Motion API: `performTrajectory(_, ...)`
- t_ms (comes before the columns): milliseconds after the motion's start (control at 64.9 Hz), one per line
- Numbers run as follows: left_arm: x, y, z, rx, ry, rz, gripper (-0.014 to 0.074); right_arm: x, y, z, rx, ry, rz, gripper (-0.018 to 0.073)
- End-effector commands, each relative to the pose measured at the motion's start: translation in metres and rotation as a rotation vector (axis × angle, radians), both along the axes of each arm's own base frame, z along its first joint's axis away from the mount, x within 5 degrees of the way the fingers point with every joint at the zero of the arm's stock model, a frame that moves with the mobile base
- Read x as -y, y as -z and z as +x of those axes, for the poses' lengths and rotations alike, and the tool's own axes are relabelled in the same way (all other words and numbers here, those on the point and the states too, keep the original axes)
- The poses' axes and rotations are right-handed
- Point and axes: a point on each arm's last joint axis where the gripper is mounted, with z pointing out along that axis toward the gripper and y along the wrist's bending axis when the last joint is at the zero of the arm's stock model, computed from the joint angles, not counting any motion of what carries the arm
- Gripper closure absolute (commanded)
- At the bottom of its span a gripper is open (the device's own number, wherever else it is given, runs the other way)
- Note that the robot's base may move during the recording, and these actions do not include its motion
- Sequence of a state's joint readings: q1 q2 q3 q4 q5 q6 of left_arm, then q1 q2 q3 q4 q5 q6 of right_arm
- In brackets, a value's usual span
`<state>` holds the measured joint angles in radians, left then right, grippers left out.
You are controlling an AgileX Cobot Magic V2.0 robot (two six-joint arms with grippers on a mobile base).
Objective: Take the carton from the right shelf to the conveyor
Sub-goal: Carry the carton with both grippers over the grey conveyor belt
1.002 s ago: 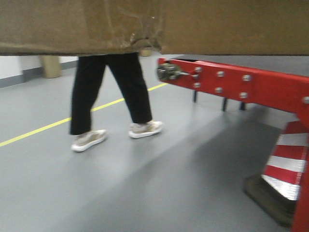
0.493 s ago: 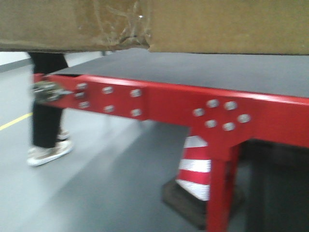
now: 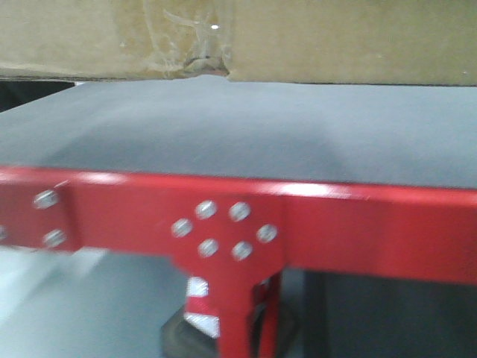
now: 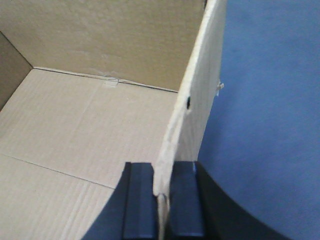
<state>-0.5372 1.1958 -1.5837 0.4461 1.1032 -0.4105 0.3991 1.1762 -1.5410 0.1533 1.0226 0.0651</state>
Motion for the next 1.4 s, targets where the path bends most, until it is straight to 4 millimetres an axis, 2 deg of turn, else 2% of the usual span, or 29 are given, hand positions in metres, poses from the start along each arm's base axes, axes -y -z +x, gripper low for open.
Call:
performTrajectory(0,-0.0094,-0.0068,-0.0024,0.053,-0.04,0.064,0.0602,0.0052,-0.0065,-0.0018,0.061,0.018,-0.017,0.0627)
performTrajectory(1387,-0.0093,-0.007,-0.0024,0.055,-0.039,0.063,0.0602,0.0052,-0.0065,-0.0018,0.061,0.018,-0.017,0.0627)
